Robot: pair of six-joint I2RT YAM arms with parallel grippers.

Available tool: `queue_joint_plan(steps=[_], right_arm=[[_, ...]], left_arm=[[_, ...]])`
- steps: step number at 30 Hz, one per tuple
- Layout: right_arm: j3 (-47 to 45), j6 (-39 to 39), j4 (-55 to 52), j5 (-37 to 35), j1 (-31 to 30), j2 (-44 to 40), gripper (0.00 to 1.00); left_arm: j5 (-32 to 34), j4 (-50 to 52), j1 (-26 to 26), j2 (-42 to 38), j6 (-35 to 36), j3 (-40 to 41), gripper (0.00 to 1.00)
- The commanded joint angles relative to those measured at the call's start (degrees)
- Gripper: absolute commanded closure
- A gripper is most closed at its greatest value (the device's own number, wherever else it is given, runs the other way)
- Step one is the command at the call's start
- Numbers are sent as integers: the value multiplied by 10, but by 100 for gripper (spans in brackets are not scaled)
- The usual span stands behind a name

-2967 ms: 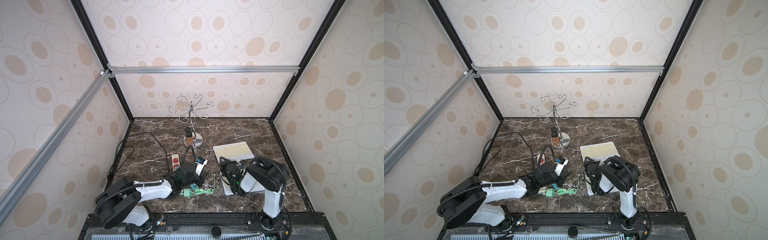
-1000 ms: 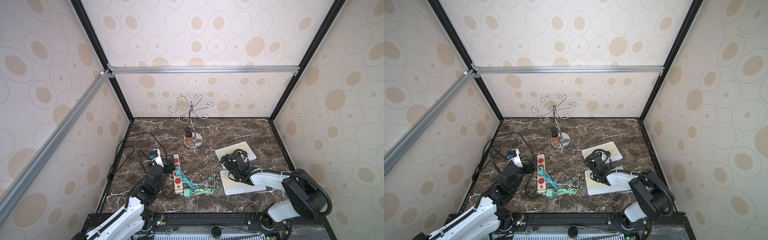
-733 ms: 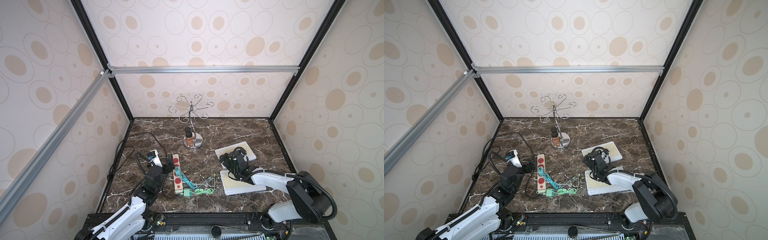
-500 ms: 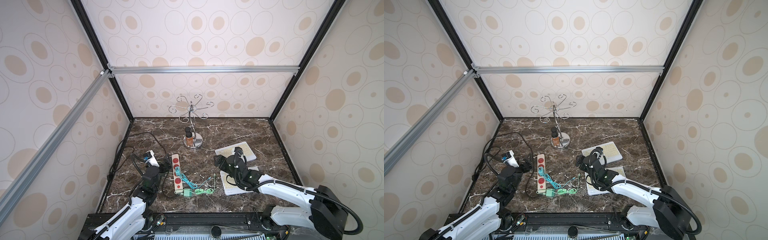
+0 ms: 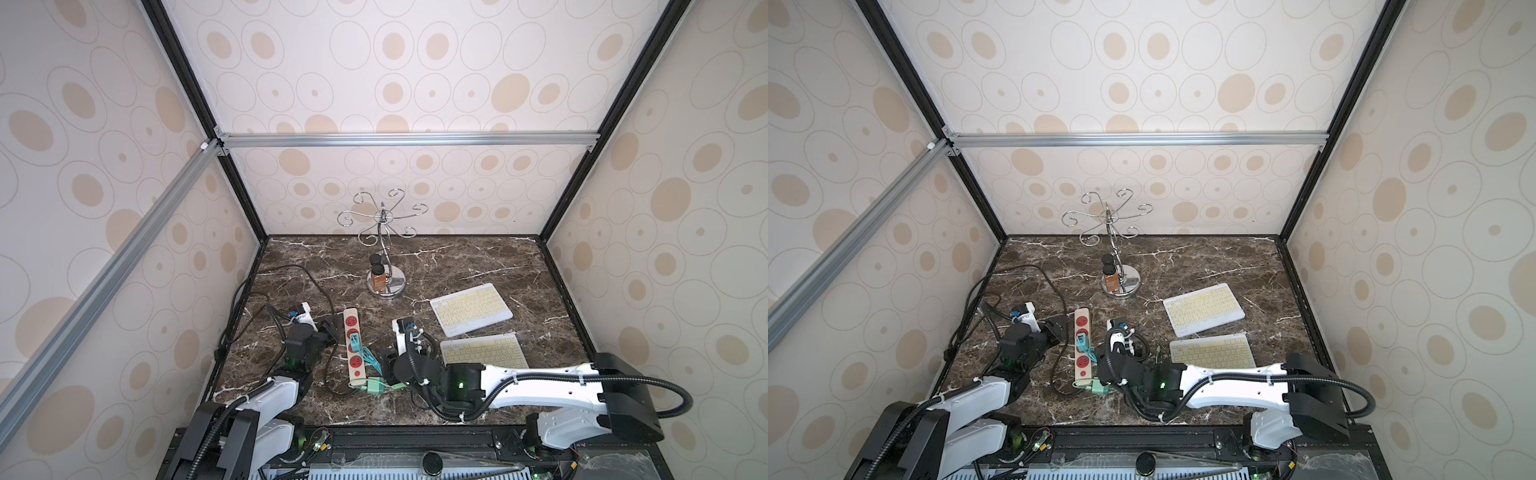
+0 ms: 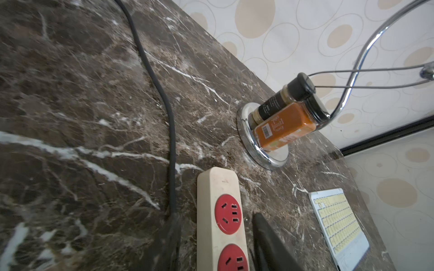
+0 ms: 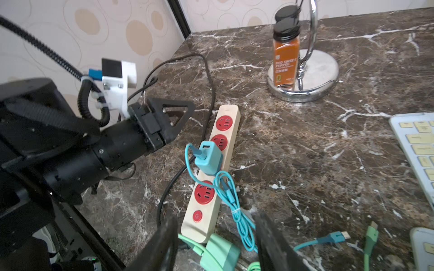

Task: Unplug the wireless keyboard
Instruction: Remove the plug from the socket.

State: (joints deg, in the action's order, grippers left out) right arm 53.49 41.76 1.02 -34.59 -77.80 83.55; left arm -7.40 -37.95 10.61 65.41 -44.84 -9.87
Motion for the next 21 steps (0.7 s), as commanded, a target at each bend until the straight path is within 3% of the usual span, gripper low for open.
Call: queue_joint_plan(steps=[1, 3, 10, 15, 21], right_arm=[[32, -18, -29, -12, -12, 43, 48], [60, -16, -42, -4, -16, 74, 49], [168, -19, -116, -22, -16, 174, 45], [244, -38, -176, -63, -5, 227, 37], [256, -53, -164, -32, 30, 245, 37]], left_arm=[[-51, -35, -7, 17, -10, -18, 57], [-64, -40, -8, 29, -7, -23, 67], [-94, -74, -8, 58, -13, -24, 78], [-110, -112, -9, 85, -25, -17, 80], [-124, -138, -9, 115, -34, -17, 82]])
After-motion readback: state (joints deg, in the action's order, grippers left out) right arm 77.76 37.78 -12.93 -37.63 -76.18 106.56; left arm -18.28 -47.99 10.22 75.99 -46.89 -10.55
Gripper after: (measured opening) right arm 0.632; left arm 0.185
